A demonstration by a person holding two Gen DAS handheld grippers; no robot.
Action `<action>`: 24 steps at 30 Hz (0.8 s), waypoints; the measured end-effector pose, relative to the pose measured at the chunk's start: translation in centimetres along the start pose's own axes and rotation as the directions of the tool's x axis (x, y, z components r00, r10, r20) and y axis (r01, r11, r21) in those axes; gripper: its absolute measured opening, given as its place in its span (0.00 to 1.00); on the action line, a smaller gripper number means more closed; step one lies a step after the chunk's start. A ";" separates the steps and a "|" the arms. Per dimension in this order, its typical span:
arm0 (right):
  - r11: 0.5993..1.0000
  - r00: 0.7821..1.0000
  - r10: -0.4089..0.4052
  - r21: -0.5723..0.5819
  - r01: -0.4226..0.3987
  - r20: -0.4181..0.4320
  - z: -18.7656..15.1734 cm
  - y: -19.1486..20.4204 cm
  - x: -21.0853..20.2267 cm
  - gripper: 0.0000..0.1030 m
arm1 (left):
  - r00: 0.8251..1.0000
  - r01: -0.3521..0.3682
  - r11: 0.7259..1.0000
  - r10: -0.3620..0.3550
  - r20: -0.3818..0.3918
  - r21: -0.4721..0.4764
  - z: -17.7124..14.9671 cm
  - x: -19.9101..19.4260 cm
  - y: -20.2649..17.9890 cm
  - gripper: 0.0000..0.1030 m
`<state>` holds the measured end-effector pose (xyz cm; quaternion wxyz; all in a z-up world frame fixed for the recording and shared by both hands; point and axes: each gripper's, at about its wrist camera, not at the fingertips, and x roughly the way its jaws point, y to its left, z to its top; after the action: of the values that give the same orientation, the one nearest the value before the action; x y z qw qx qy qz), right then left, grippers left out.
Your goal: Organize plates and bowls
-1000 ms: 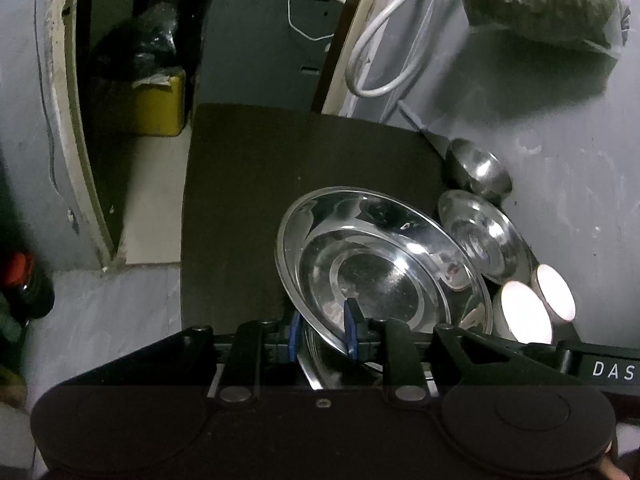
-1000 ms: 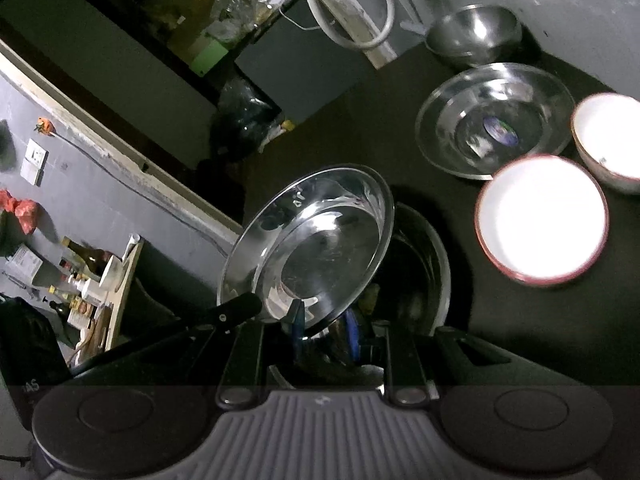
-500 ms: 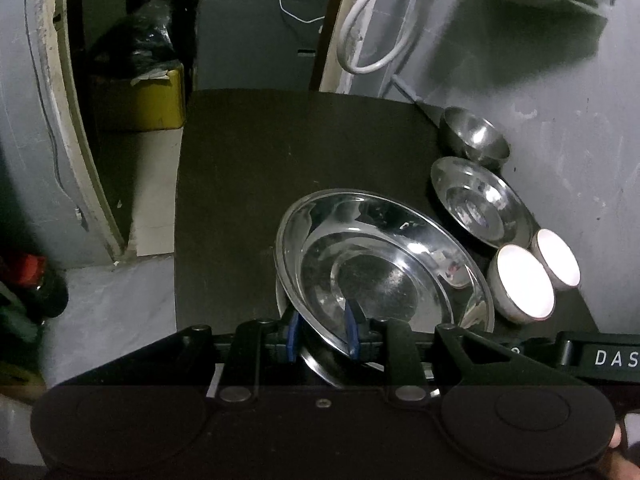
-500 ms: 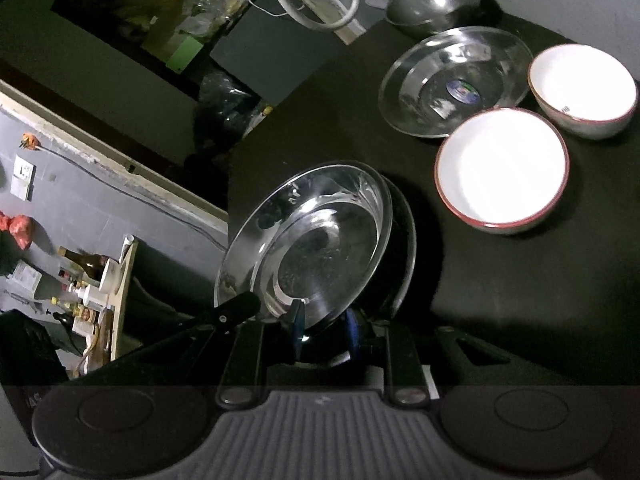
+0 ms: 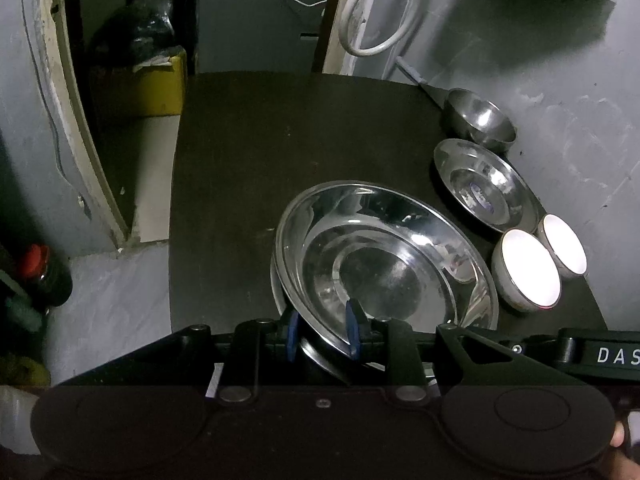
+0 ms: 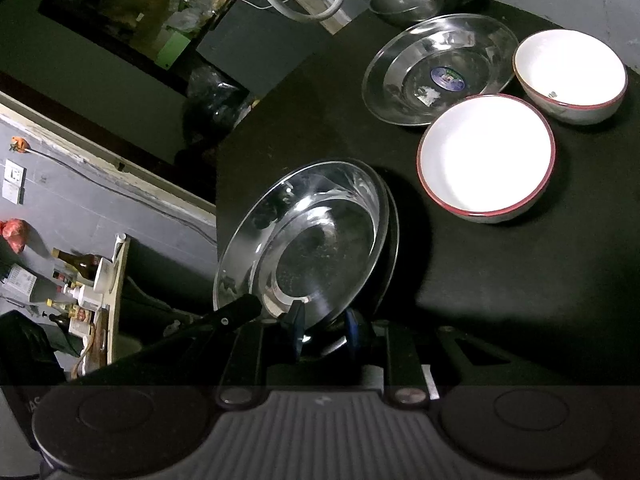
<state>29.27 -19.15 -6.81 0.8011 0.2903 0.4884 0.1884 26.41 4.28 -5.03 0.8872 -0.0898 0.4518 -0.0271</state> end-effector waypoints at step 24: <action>1.000 1.000 0.024 0.007 -0.024 -0.021 0.2 -0.7 -0.8 0.47 | 0.999 -0.037 0.999 0.037 0.006 -0.014 0.2 -1.0 0.0 0.39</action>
<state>29.12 -20.22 -6.61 0.7927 0.2968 0.4937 0.1992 26.02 4.42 -4.08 0.8884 -0.0878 0.4506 -0.0073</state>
